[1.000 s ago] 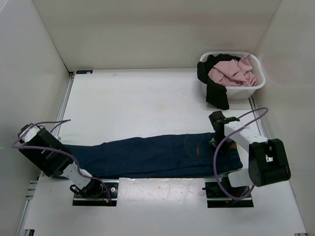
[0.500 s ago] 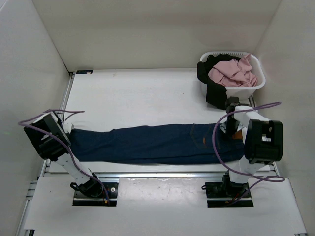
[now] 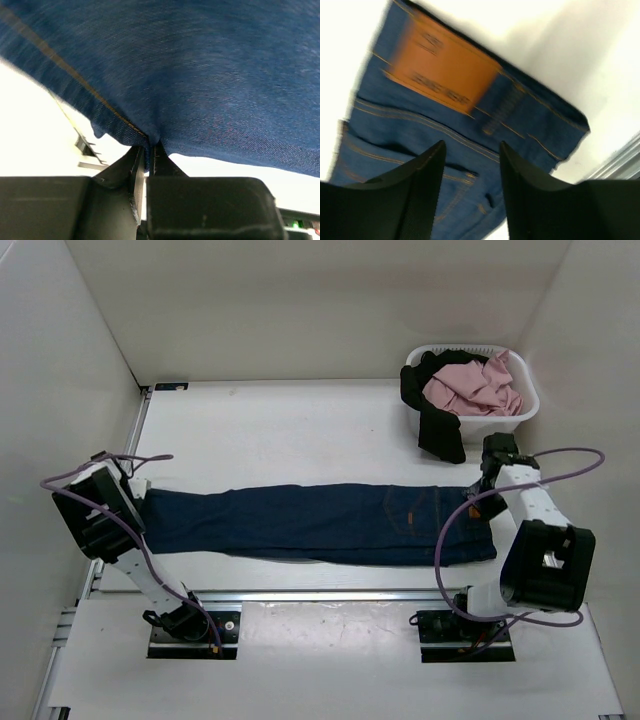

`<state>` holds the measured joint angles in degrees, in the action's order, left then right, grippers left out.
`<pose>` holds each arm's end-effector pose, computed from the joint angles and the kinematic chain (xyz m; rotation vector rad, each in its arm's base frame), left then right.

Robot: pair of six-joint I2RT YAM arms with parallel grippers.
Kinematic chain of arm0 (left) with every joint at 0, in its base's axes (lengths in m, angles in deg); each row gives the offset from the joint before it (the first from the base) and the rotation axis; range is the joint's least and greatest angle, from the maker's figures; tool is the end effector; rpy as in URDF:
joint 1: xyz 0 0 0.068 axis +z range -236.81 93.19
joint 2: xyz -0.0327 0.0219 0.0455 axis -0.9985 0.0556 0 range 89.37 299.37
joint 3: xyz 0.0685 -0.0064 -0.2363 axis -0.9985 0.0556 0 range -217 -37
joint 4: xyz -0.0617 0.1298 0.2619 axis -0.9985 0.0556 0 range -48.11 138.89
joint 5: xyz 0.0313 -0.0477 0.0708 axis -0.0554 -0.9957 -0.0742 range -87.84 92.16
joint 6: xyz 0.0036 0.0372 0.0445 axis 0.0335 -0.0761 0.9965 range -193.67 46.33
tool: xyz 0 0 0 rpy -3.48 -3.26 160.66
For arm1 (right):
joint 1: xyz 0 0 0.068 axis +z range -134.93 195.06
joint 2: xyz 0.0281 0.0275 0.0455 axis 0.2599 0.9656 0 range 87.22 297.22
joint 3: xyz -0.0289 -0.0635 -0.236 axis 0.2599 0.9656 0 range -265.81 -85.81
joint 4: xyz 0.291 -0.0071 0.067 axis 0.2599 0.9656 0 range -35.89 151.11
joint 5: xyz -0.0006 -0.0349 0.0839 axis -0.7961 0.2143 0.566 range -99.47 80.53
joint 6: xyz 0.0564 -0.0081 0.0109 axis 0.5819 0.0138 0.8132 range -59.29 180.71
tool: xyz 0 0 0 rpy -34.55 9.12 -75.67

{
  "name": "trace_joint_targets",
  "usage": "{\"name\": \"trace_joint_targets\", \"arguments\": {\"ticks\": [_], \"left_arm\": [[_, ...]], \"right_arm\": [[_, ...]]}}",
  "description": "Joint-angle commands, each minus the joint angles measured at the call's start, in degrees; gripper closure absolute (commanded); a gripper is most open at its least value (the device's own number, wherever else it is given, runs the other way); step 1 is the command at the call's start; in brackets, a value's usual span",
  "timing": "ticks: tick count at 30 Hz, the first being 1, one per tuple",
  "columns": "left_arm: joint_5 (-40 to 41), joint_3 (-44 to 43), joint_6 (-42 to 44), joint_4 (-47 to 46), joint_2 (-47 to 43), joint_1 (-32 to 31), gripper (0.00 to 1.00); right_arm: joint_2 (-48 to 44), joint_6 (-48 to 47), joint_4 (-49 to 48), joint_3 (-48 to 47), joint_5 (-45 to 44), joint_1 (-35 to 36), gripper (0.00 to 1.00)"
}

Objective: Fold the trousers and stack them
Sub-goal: Fold the trousers

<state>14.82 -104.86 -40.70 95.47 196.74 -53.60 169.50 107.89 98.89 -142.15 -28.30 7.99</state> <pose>0.2811 0.1950 0.0899 -0.0025 -2.9670 -0.2320 0.3037 -0.0513 0.1702 1.3005 2.3712 -0.2637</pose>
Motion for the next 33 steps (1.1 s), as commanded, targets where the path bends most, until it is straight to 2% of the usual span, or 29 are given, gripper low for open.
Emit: {"name": "trace_joint_targets", "arguments": {"ticks": [1,5,10,15,20,21,23,24,27,30,32,33], "left_arm": [[-0.8,2.55,-0.28,0.65,-3.4,0.19,0.84],[-1.33,4.3,-0.28,0.65,-3.4,0.19,0.84],[-1.33,4.31,-0.28,0.65,-2.69,0.19,0.84],[-0.71,3.69,-0.28,0.65,-2.17,0.19,0.84],[0.34,3.17,0.25,1.17,-2.17,0.19,0.84],[0.34,3.17,0.25,1.17,-2.17,0.19,0.84],[0.34,3.17,0.25,1.17,-2.17,0.19,0.84],[0.34,3.17,0.25,1.7,-2.17,0.19,0.84],[0.95,3.17,0.25,1.7,-2.17,0.19,0.84],[1.57,3.17,0.25,1.7,-2.17,0.19,0.84],[1.57,3.17,0.25,1.7,-2.17,0.19,0.84],[1.57,3.17,0.25,1.7,-2.17,0.19,0.84]], "right_arm": [[-2.38,0.98,4.62,5.6,2.13,0.13,0.47],[-3.62,4.76,0.5,11.5,4.14,0.13,0.47],[0.24,7.31,-5.21,13.62,6.44,0.13,0.47],[0.86,10.47,-7.86,14.15,1.87,0.13,0.49],[0.86,11.97,-8.47,14.15,-2.18,0.13,0.6],[0.86,11.97,-9.08,14.15,-2.87,0.13,0.65],[2.44,12.5,-9.09,14.15,-2.88,0.13,0.68],[2.97,13.11,-9.61,14.15,-2.88,0.13,0.76],[3.59,13.11,-10.23,14.15,-2.88,0.13,0.89],[3.59,11.54,-10.23,13.01,-2.36,0.13,0.89],[3.59,9.09,-9.36,11.78,-1.83,0.13,0.64],[3.59,9.07,-7.79,10.99,-1.82,0.13,0.55]]}}
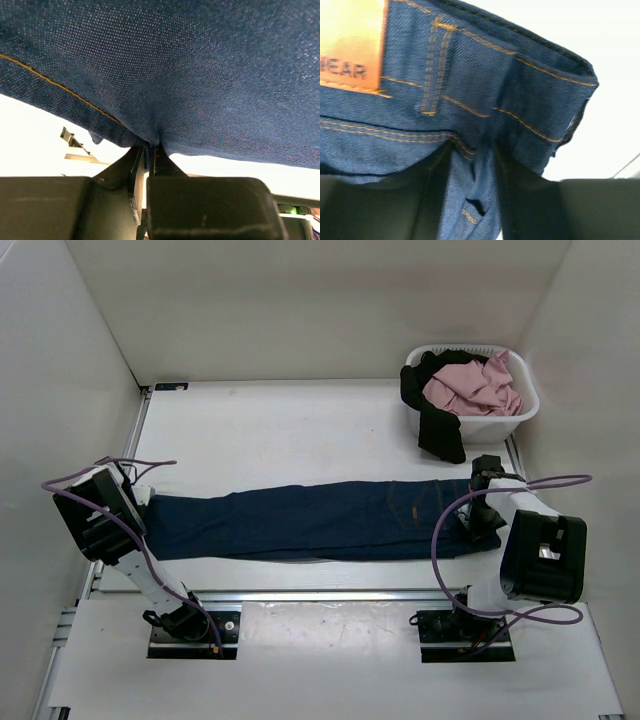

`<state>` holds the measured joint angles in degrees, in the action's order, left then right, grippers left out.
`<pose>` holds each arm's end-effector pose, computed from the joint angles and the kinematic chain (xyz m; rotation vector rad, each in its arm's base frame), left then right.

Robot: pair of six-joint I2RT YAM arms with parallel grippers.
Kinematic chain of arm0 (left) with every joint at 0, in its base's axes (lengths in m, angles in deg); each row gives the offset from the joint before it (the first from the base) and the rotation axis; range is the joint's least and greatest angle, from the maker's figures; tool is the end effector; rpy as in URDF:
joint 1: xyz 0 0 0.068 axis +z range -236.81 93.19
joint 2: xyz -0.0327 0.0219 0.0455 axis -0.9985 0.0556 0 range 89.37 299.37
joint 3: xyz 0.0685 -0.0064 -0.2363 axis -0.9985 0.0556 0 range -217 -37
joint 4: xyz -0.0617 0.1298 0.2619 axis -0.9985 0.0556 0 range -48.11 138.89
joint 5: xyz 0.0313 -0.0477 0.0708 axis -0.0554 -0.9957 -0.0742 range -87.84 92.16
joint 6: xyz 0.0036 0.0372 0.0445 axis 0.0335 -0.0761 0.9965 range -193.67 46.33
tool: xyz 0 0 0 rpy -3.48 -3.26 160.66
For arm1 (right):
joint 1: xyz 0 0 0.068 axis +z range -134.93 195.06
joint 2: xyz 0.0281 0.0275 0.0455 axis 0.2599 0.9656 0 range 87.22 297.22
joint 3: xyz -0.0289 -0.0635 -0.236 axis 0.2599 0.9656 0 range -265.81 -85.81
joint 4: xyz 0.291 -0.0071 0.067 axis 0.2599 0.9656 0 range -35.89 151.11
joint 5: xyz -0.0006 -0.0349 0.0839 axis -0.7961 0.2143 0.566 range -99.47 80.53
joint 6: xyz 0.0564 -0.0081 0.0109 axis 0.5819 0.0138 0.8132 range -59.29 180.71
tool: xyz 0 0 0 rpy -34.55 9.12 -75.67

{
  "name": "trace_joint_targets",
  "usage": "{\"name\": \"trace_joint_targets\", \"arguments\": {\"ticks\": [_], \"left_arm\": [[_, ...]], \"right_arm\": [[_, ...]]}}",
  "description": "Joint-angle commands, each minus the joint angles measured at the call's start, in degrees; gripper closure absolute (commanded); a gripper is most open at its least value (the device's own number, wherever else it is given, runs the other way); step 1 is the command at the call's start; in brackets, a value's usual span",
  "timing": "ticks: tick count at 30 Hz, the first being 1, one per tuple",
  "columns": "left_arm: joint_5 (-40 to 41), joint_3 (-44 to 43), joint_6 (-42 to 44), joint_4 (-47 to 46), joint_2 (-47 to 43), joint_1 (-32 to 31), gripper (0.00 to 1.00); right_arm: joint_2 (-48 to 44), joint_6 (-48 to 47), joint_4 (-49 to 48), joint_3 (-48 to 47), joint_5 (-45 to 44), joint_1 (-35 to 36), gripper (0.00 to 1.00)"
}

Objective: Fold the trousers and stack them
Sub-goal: Fold the trousers

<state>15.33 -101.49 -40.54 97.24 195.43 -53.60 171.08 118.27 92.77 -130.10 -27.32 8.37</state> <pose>0.2660 0.1856 0.0830 -0.0182 -2.9094 -0.1848 0.2720 -0.0448 0.1024 1.5334 2.3562 -0.2743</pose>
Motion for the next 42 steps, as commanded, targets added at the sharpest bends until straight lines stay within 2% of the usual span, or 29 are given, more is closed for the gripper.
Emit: {"name": "trace_joint_targets", "arguments": {"ticks": [1,8,20,27,30,33,34,37,42], "left_arm": [[1.07,-0.2,0.1,-0.07,-0.86,0.19,0.84],[1.07,1.03,0.1,-0.07,-0.86,0.19,0.83],[1.07,1.56,0.63,-0.07,-0.86,0.19,0.83],[1.07,2.09,1.15,-0.07,-0.86,0.19,0.83],[1.07,2.09,1.15,-0.07,-0.86,0.19,0.83],[1.07,2.61,1.15,-0.07,-0.86,0.19,0.83],[1.07,2.61,1.15,-0.07,-0.86,0.19,0.83],[1.07,2.61,1.15,-0.07,-1.38,0.19,0.83],[1.6,1.13,1.68,-0.07,-1.91,0.19,0.83]], "right_arm": [[2.01,-1.92,-0.7,-1.06,-2.81,-0.24,0.51],[-3.43,-3.15,-0.33,-1.15,-6.59,-0.24,0.53],[2.81,-4.83,-3.41,-4.13,-6.59,-0.24,0.57],[3.42,-4.83,-5.17,-5.37,-8.26,-0.24,0.81],[3.95,-4.83,-5.17,-5.89,-8.26,-0.24,0.81],[4.56,-4.3,-5.17,-5.89,-8.26,-0.24,0.88],[4.56,-4.3,-5.17,-5.89,-8.26,-0.24,0.94],[4.56,-4.3,-3.6,-6.59,-8.26,-0.24,1.0],[1.05,-4.91,1.5,-11.41,-10.01,-0.24,1.0]]}}
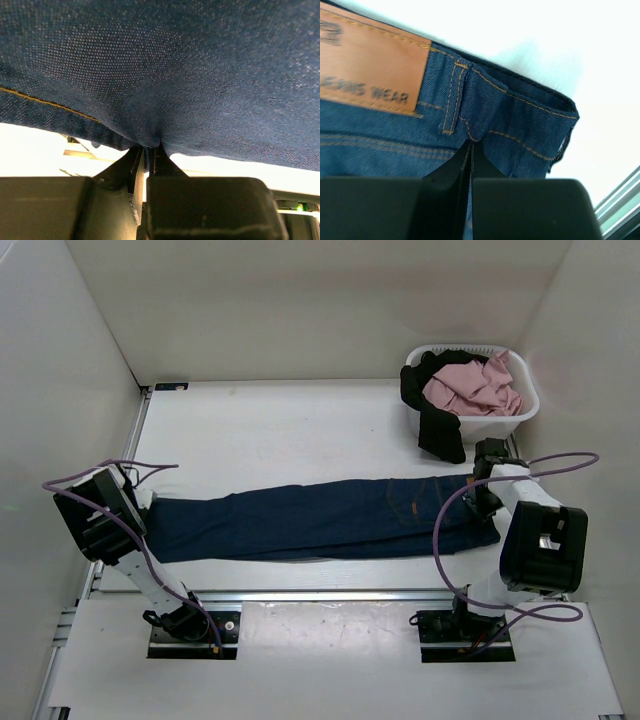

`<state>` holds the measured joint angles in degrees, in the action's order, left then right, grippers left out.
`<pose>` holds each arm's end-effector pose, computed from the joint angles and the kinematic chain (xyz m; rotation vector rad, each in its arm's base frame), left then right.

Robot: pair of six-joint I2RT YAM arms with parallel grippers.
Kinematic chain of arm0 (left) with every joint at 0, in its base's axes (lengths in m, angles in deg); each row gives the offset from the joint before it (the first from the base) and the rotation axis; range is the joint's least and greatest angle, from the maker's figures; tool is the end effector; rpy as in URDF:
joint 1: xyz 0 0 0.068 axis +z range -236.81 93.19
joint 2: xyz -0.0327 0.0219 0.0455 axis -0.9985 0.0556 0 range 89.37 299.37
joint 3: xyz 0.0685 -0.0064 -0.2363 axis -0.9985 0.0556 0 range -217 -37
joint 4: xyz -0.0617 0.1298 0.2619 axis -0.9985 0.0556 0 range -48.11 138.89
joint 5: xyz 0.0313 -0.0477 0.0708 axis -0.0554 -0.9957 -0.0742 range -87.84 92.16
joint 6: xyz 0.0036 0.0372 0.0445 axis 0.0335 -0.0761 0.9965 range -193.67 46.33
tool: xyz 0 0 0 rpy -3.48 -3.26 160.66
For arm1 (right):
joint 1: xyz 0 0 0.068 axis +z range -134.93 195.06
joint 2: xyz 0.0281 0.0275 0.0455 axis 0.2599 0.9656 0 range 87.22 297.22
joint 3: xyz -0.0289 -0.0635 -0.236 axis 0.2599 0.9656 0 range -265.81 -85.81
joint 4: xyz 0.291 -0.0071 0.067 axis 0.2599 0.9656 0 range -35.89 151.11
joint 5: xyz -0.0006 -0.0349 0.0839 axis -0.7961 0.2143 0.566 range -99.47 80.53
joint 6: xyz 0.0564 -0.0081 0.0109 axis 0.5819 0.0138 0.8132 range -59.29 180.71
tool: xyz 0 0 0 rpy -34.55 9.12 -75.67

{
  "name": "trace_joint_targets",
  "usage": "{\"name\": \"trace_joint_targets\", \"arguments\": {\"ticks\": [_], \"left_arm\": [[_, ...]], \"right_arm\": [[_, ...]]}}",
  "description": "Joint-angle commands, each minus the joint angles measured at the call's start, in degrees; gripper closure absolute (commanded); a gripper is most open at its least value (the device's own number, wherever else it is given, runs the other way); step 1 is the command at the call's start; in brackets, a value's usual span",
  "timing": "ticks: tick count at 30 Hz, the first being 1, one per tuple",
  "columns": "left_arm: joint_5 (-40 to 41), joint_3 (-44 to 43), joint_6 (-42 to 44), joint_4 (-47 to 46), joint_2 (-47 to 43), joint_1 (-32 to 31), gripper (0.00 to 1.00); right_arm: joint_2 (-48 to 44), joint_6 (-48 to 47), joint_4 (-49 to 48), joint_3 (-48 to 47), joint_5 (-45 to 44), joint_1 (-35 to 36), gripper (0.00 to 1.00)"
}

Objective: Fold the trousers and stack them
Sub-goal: Fold the trousers

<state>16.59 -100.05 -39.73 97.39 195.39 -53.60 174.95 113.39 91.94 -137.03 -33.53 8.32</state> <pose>0.2598 0.1826 0.0776 -0.0451 -2.8738 -0.1854 0.3010 -0.0527 0.1209 1.4089 2.3088 -0.3854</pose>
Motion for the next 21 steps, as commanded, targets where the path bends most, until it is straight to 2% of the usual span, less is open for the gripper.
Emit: {"name": "trace_joint_targets", "arguments": {"ticks": [1,8,12,16,21], "left_arm": [[0.33,-0.32,0.87,0.3,-1.87,0.19,0.83],[0.25,-9.54,0.87,2.76,-0.81,2.82,0.86],[-1.6,-14.47,0.87,4.61,-0.81,3.35,0.86],[-2.92,-14.74,1.4,4.61,-2.74,3.35,0.86],[-3.45,-12.02,1.4,3.29,-2.13,3.88,0.86]], "right_arm": [[-4.04,-0.04,4.69,-5.37,-3.81,-0.2,1.0],[-9.84,-1.09,16.04,-13.46,-5.3,-0.81,1.0],[-15.2,-0.49,21.93,-14.08,-6.01,-1.34,1.0],[-21.18,1.89,25.54,-8.21,-6.01,-1.87,1.0],[-26.46,5.22,24.05,3.3,-2.93,-1.87,1.0]]}}
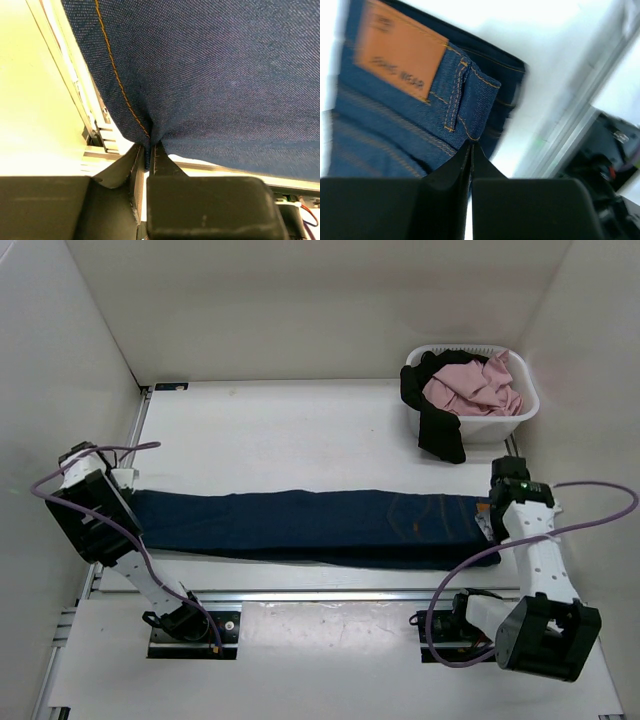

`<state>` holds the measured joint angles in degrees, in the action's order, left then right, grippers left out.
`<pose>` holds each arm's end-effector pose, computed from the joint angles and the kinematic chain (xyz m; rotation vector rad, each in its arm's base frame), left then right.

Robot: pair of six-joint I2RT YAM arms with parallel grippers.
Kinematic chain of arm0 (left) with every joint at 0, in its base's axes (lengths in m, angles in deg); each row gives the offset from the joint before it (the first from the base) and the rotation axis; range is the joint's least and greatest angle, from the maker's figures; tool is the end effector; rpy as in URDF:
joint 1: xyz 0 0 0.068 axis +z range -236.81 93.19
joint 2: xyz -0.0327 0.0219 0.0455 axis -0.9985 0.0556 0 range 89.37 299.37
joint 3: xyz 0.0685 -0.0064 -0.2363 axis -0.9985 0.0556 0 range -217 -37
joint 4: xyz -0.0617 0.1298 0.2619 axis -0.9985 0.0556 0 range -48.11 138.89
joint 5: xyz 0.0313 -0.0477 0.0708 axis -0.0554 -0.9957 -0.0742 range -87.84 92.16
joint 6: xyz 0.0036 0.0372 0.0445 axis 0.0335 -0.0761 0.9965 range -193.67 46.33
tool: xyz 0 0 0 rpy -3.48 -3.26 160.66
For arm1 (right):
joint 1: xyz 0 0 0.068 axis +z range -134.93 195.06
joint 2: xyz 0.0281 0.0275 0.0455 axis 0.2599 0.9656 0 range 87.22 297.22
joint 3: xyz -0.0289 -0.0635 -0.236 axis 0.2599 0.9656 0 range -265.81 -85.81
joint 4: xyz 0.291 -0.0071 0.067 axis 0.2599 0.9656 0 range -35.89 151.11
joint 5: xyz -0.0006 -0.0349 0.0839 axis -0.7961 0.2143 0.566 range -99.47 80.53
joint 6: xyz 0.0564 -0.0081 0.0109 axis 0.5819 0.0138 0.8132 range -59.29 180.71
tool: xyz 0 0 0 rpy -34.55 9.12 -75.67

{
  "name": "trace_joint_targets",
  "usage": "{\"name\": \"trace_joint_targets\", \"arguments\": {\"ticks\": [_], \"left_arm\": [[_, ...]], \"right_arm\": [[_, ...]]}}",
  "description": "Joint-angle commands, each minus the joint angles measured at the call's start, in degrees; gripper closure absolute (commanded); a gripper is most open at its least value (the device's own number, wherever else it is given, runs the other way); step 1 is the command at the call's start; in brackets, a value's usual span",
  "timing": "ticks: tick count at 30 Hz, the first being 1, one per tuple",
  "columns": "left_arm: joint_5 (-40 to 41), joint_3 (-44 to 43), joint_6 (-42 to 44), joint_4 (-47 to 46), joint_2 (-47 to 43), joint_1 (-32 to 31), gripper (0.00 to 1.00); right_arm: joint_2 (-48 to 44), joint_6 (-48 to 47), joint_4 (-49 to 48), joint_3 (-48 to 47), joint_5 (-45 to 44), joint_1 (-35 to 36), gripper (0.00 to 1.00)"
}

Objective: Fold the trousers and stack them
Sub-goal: Fold the trousers

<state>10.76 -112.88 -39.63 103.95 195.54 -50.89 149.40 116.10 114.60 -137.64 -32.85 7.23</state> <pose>0.2854 0.2145 0.1337 0.0450 -3.0178 -0.1504 0.2326 -0.0487 0.2245 1.4717 2.2139 -0.3223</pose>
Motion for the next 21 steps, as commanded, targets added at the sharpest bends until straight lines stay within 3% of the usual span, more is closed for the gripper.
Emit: {"name": "trace_joint_targets", "arguments": {"ticks": [1,10,16,17,18,19,20,21], "left_arm": [[2.39,0.82,1.81,-4.05,-1.67,1.17,0.86],[3.53,-0.85,0.76,-5.81,2.63,1.78,0.86],[3.53,-0.85,0.76,-5.81,2.11,1.78,0.86],[3.53,-0.85,0.76,-5.81,2.11,1.78,0.81],[3.53,-0.85,0.76,-5.81,2.89,1.78,0.77],[4.31,-0.07,0.76,-5.81,2.9,1.78,0.74],[4.32,-0.06,0.76,-5.81,2.9,1.78,0.7],[4.32,0.63,0.76,-5.81,2.9,1.78,0.59]], "right_arm": [[-0.91,3.05,0.86,5.41,-3.61,-0.78,1.0],[0.49,3.67,-1.87,15.18,-4.4,-0.78,1.0],[-0.9,3.14,-1.16,15.18,-5.63,-0.78,1.0],[-1.43,1.49,-2.03,16.31,-5.11,-0.78,0.97],[-1.44,1.47,-2.82,16.33,-4.4,-0.78,0.85],[-0.83,1.47,-3.35,16.33,-3.79,-0.78,0.71],[-0.82,0.95,-3.36,16.33,-2.48,-0.78,0.46],[-0.82,0.94,-3.36,16.33,-2.46,-0.78,0.38]]}}
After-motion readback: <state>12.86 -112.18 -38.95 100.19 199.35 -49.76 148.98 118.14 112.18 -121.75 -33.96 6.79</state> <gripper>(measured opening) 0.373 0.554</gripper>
